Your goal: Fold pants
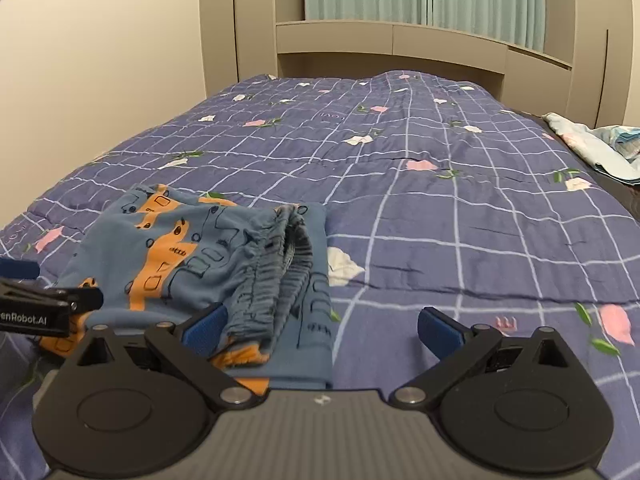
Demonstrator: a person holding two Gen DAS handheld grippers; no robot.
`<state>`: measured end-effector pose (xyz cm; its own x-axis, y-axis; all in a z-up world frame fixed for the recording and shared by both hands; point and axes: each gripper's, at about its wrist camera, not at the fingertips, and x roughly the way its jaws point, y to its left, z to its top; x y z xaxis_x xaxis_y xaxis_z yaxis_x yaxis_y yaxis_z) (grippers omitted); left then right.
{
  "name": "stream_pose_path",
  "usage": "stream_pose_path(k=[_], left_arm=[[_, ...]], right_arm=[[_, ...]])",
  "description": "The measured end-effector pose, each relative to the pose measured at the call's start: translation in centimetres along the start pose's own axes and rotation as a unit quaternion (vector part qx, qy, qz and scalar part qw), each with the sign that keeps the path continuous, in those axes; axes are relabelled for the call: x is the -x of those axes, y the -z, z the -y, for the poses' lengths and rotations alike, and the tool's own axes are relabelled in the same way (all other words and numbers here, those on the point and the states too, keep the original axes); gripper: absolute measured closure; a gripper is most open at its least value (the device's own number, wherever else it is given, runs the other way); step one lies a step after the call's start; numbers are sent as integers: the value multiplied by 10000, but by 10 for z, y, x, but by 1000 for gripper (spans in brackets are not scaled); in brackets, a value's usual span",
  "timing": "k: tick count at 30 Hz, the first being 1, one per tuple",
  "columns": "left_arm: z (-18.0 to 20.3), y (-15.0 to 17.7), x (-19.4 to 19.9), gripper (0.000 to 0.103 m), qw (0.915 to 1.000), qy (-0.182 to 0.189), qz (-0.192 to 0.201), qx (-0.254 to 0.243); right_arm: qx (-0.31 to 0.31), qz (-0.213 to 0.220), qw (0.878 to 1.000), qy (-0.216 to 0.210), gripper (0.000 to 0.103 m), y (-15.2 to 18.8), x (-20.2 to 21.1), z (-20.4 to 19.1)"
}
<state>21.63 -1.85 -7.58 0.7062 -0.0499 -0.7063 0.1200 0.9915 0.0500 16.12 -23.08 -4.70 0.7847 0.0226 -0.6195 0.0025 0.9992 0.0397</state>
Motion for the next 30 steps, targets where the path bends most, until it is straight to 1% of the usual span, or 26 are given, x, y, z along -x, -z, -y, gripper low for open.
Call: stream_pose_path(k=[4, 7, 13, 16, 18, 19, 23, 27, 30], left_arm=[[-4, 11, 6, 1, 9998, 9, -26, 210], [-3, 13, 6, 1, 9997, -20, -24, 260], [-4, 12, 10, 1, 9994, 17, -93, 323], [-7, 9, 13, 1, 9992, 66, -151, 363], [-7, 8, 14, 1, 9991, 85, -180, 379], [-7, 8, 13, 1, 9991, 88, -191, 377], [-6, 12, 10, 1, 9992, 56, -204, 340], [-6, 15, 9, 1, 9993, 31, -152, 343], [-4, 16, 8, 0, 9994, -6, -115, 330]], right_arm=[[-110, 20, 9999, -6, 0, 11, 6, 2], [-191, 34, 9998, -31, 0, 18, 8, 4], [-99, -9, 9999, 65, 0, 18, 10, -1], [-130, 231, 9996, 139, 0, 14, 20, -3], [-152, 300, 9994, 14, 0, 10, 21, -3], [-140, 284, 9995, -29, 0, 10, 19, -4], [-137, -34, 9999, 71, 0, 17, 4, -4], [-314, -20, 9995, -58, 0, 21, 4, 3], [-312, 20, 9995, -46, 0, 24, 4, 2]])
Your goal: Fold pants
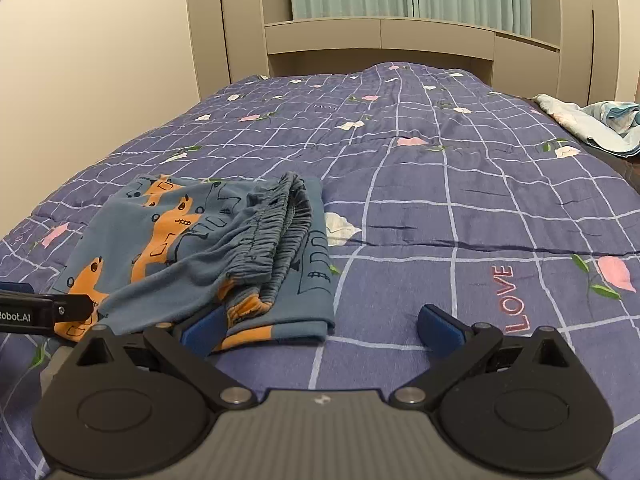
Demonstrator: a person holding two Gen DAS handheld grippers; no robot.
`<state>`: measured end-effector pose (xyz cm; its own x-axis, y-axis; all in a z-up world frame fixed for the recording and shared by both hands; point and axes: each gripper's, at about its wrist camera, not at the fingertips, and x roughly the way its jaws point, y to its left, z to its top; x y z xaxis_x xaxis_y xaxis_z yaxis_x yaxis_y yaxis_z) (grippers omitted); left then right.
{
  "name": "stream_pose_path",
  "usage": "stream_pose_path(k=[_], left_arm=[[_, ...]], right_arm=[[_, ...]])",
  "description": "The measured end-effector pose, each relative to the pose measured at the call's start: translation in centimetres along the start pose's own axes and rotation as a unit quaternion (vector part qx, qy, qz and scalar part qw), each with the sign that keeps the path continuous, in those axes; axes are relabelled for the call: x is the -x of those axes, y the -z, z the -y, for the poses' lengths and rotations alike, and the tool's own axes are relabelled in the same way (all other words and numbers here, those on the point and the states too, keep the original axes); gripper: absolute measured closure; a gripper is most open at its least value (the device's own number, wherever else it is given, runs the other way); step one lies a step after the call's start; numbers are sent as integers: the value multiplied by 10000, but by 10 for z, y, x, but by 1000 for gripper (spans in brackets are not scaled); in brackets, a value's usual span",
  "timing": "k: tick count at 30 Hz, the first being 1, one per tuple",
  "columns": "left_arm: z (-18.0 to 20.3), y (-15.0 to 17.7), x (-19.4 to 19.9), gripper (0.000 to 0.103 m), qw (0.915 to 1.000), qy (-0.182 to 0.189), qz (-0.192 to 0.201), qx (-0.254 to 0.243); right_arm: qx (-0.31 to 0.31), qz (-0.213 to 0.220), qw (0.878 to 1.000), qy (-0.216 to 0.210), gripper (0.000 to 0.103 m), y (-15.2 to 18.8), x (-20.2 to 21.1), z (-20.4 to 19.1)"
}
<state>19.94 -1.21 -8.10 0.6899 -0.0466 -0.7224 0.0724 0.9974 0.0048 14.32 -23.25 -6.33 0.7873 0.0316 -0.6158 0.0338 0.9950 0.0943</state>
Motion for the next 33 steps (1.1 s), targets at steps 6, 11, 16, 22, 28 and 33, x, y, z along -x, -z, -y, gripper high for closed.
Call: stream_pose_path(k=[6, 11, 16, 22, 28, 33], left_arm=[[1, 4, 1, 0, 9999, -37, 108, -6], [3, 9, 0, 0, 9997, -68, 226, -23], [2, 10, 0, 0, 9997, -47, 243, 1], [-2, -1, -2, 0, 9999, 152, -35, -63], [-4, -15, -7, 0, 9979, 624, 1, 163], [6, -24, -24, 0, 9982, 569, -19, 174]], right_arm=[[-84, 33, 9999, -70, 0, 2, -1, 2], [-127, 26, 9999, -106, 0, 3, -1, 3], [-242, 157, 9992, -285, 0, 3, 5, 7], [-981, 714, 9814, -1486, 0, 6, 25, 40], [-939, 174, 9782, -1846, 0, -15, -8, 40], [-965, -48, 9745, -2023, 0, -32, -41, 33]])
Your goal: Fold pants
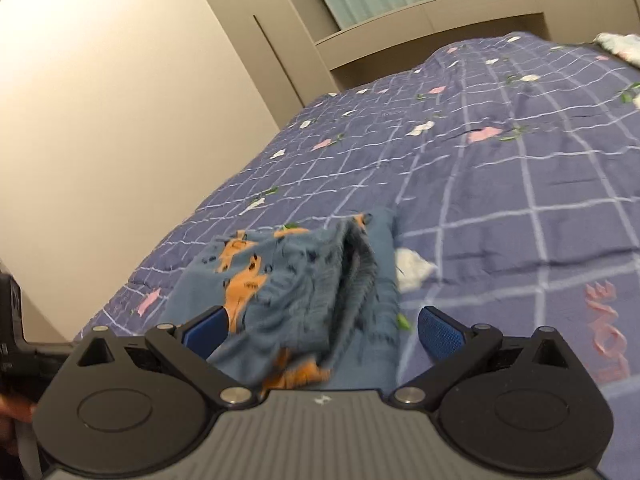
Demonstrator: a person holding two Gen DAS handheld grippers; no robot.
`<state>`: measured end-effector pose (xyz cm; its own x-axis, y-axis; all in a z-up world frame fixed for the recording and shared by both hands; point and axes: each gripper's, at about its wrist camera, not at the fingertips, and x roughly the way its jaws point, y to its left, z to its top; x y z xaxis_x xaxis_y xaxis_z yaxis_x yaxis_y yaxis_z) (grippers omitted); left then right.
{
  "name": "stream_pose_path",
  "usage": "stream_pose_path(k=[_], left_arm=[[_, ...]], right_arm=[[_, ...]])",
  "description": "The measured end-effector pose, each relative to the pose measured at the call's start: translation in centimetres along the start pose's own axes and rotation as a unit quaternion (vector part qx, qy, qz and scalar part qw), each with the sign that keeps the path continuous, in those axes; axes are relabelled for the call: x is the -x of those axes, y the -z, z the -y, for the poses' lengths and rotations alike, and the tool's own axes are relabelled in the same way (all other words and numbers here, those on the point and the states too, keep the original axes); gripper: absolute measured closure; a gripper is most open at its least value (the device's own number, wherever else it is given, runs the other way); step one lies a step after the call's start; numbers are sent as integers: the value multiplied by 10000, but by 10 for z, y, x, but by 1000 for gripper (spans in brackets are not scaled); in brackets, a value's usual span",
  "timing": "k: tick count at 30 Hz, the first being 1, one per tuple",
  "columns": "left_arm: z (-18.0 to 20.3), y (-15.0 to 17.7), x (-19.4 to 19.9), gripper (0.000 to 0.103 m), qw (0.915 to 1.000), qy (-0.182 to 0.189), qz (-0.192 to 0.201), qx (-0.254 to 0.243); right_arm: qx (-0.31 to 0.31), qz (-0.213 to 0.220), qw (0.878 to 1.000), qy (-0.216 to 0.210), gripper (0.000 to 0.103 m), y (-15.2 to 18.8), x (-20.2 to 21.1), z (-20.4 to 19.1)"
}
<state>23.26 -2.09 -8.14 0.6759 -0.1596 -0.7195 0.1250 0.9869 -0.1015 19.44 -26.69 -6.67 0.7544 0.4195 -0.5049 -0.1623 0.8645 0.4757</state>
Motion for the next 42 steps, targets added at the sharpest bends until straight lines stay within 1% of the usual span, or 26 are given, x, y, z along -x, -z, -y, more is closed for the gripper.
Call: stream_pose_path(k=[2, 5, 10, 13, 15, 20, 25, 29, 31, 32, 34, 35, 36, 37, 38, 39, 41, 42], left_arm=[[2, -3, -5, 0, 10000, 37, 63, 62], [1, -8, -12, 0, 9997, 97, 140, 202], [-2, -15, -19, 0, 9990, 179, 155, 370], [-2, -14, -21, 0, 9991, 185, 174, 352], [-2, -14, -22, 1, 9991, 174, 201, 321], [0, -11, -22, 0, 9993, 129, 255, 258], [1, -9, -22, 0, 9993, 100, 267, 236], [-1, -11, -20, 1, 9993, 122, 199, 277], [-2, -13, -18, 1, 9993, 175, 125, 316], [-3, -14, -17, 1, 9991, 209, 96, 344], [-6, -14, -12, 1, 9982, 380, 80, 457], [-7, -14, -10, 1, 9975, 459, 103, 530], [-8, -14, -7, 3, 9968, 512, 124, 603], [-9, -14, -6, 9, 9963, 547, 134, 645], [-10, -14, -5, 14, 9961, 560, 121, 676], [-11, -14, -5, 18, 9960, 541, 86, 706], [-13, -15, -7, 32, 9961, 435, -16, 771], [-14, -15, -7, 35, 9960, 371, -31, 816]], right_arm=[[2, -50, 10000, -27, 0, -6, -10, 2], [5, -73, 9998, -176, 0, -16, -20, 5], [-166, -204, 9986, -452, 0, -31, -38, 20], [-336, -15, 9976, -613, 0, -26, -39, 29], [-330, 91, 9972, -669, 0, -22, -37, 31], [-271, 131, 9975, -647, 0, -21, -36, 30], [-201, 83, 9981, -569, 0, -22, -38, 27], [-69, 34, 9989, -461, 1, -21, -38, 21], [-29, 47, 9993, -380, 4, -20, -37, 18], [-24, 73, 9995, -320, 8, -19, -36, 18], [-74, 134, 9995, -265, 14, -18, -34, 19], [-119, 163, 9995, -261, 20, -18, -33, 21], [-176, 189, 9993, -260, 29, -18, -32, 23], [-234, 201, 9992, -256, 36, -18, -31, 26], [-308, 194, 9990, -241, 47, -17, -31, 28], [-349, 204, 9989, -230, 49, -17, -31, 30], [-367, 233, 9988, -228, 52, -17, -30, 31], [-345, 235, 9989, -196, 54, -17, -30, 31]])
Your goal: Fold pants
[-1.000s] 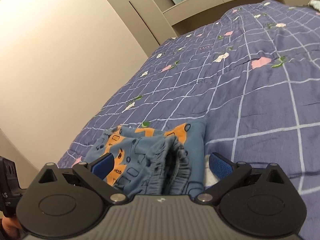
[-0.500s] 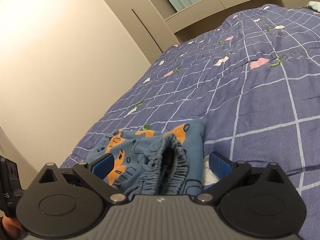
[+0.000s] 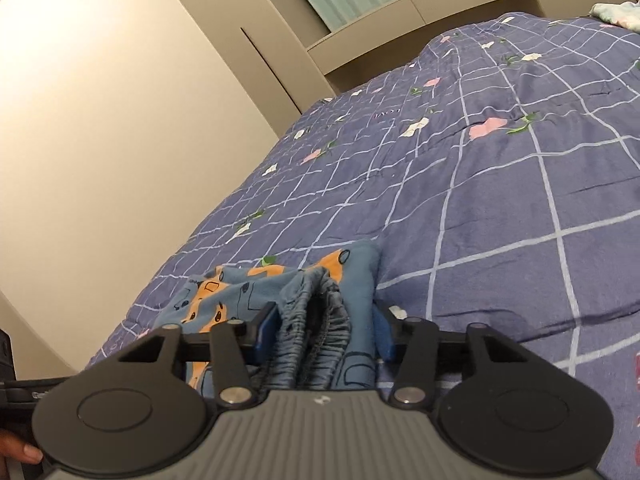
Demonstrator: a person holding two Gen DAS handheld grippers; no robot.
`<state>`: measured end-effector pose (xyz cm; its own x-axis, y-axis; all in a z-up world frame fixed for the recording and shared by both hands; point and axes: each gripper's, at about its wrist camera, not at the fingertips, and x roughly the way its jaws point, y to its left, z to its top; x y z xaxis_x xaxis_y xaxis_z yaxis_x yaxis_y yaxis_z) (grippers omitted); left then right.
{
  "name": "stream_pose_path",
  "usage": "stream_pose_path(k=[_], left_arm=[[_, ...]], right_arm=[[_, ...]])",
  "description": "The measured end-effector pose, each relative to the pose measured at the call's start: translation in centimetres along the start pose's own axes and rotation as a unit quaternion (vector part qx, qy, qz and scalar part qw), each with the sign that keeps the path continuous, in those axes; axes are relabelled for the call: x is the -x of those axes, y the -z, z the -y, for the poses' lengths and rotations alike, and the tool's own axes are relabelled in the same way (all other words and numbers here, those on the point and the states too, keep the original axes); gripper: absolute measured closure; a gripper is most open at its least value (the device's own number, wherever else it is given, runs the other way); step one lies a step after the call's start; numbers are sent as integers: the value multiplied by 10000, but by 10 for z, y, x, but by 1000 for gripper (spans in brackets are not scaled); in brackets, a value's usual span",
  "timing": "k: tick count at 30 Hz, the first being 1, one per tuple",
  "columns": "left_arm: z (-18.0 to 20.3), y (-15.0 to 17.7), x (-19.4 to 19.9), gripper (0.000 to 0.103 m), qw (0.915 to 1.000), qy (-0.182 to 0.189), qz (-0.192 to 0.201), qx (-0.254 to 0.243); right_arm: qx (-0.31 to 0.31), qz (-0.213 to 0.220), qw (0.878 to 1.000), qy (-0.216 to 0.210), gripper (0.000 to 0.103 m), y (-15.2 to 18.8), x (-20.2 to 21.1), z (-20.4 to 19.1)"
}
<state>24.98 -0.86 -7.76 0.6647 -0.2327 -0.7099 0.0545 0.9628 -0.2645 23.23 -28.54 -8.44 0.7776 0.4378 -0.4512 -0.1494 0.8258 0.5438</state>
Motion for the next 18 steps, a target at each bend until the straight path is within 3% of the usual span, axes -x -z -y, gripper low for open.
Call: stream_pose_path(k=[3, 15, 18], left_arm=[[-3, -3, 1, 49, 9999, 30, -28, 162], [6, -3, 4, 63, 9997, -236, -26, 108], [9, -3, 6, 72, 9996, -282, 1, 69]], right_arm=[[156, -31, 9998, 114, 59, 0, -1, -6], [340, -23, 9993, 185, 66, 1, -3, -11], [367, -16, 9992, 185, 69, 1, -2, -12]])
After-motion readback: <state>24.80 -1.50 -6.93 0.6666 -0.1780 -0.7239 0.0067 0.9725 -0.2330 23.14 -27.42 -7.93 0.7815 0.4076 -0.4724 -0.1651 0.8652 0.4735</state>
